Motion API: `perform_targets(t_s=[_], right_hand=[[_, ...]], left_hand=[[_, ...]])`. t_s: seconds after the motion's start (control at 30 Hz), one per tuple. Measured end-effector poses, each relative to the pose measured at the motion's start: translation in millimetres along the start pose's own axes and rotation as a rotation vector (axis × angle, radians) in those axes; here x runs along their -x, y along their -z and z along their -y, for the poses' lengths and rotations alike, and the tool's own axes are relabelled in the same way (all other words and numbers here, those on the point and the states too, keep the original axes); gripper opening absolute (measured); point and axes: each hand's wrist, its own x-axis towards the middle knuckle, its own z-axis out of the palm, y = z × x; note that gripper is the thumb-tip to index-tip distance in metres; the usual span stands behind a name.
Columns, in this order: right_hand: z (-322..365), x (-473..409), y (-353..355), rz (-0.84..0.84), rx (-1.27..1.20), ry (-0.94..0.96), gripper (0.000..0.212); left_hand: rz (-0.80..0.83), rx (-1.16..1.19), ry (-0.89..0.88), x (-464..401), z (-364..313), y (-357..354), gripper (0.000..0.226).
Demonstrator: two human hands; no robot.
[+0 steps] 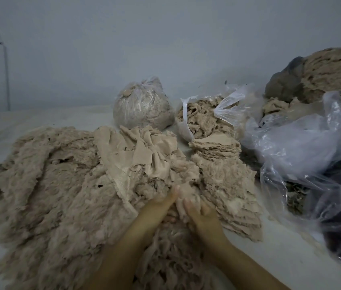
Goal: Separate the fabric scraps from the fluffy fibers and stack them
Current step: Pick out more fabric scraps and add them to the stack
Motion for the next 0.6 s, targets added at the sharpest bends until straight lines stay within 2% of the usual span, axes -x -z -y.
perform_targets(t_s=[0.03, 0.1, 0.17, 0.33, 0.47, 0.6], right_hand=[[-1, 3, -2, -0.005, 0.107, 0.045, 0.024], [-2, 7, -2, -0.015, 0.167, 0.066, 0.033], [-3, 10, 4, -0.002, 0.136, 0.05, 0.039], [-7, 13, 17, -0.036, 0.007, -0.008, 0.043], [-14, 13, 34, -0.118, -0.009, -0.096, 0.042], [-11, 16, 24, 0.144, 0.078, -0.284, 0.06]], left_hand=[[-0.01, 0.123, -0.013, -1, -2, -6, 0.037], [-0.079, 0.434, -0.014, -4, -7, -9, 0.022], [-0.123, 0.603, -0.028, -5, -6, -7, 0.024], [-0.115, 0.593, -0.032, 3, -3, -2, 0.029], [-0.21, 0.615, -0.041, 5, -10, 23, 0.024], [-0.099, 0.463, -0.068, 8, -11, 22, 0.02]])
